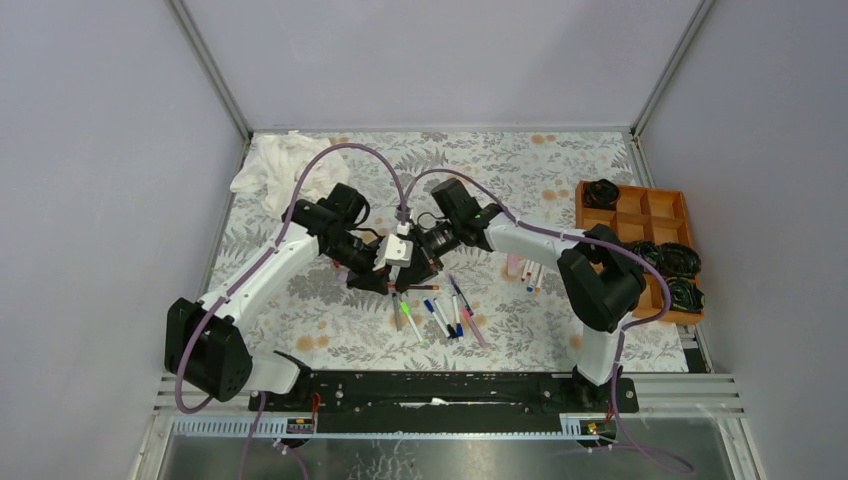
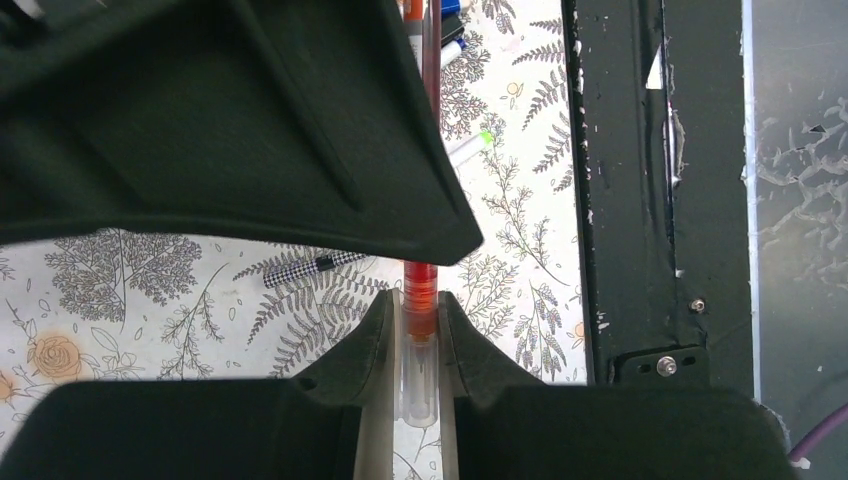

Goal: Open the pen caps

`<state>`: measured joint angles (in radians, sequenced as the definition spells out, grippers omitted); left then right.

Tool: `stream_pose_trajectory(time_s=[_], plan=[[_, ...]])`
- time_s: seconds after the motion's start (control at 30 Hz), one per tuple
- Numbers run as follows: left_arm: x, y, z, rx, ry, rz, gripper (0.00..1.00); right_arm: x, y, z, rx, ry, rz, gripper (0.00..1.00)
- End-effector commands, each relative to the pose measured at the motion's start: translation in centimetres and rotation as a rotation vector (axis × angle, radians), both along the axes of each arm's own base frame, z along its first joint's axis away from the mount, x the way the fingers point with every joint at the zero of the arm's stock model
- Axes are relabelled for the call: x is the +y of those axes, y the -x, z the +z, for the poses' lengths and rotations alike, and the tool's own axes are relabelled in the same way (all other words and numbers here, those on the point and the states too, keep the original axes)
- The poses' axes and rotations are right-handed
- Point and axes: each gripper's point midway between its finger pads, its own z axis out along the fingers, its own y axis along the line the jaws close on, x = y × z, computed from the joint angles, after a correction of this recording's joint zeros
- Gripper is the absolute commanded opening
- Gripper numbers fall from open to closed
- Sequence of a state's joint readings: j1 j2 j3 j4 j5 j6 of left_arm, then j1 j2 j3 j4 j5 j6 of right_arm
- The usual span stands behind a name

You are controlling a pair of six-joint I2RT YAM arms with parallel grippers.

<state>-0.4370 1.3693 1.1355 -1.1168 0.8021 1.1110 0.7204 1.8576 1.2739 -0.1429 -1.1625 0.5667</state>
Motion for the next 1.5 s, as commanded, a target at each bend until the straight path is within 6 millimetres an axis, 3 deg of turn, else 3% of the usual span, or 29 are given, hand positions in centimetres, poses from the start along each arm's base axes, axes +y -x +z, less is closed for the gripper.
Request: stream_pose_trajectory(time_s=[0.0,0.17,0.27,0.5,0.7,0.9,1.03,1.1,1.2,1.33,1.47], plan=[[-0.4,-1.2,0.5,-0.057,0.001,0.003,0.00,1.0,1.0,-0.3,0.025,0.002,0.024,0.29],[-0.1,-1.5,0.6,-0.084,-0.012,0.003,0.00,0.9,1.3,-0.4,0.036,0.011,0.037,0.22],[0.2,-1.7,0.4,-0.099,-0.030,-0.003,0.00,0.8,1.2,-0.4,0.022,0.027,0.037,0.00],[2.7,-3.1,-1.0,-0.192,-0.175,-0.019,0.00,-0.9,1.5,-1.4,-0.003,0.105,0.016,0.00],[6.6,-5.2,-2.8,-0.248,-0.321,-0.024,0.00,-3.5,1.7,-2.2,-0.013,0.184,-0.029,0.00],[9.8,-7.2,-3.1,-0.246,-0.364,0.028,0.00,-4.7,2.2,-2.2,-0.017,0.192,-0.049,0.00],[10.0,-8.5,-3.2,-0.266,-0.336,0.102,0.00,-5.4,1.7,-2.3,-0.032,0.215,-0.087,0.00],[9.1,-9.4,-3.4,-0.263,-0.285,0.172,0.00,-6.0,0.0,-2.8,-0.084,0.265,-0.158,0.00],[7.6,-10.3,-4.2,-0.206,-0.217,0.266,0.00,-9.2,-4.2,-4.9,-0.225,0.484,-0.351,0.00],[6.6,-11.2,-6.2,-0.111,-0.186,0.369,0.00,-15.8,-9.0,-6.8,-0.330,0.737,-0.666,0.00],[6.8,-12.4,-8.7,-0.088,-0.213,0.449,0.06,-21.3,-11.2,-7.4,-0.395,0.892,-0.884,0.00]])
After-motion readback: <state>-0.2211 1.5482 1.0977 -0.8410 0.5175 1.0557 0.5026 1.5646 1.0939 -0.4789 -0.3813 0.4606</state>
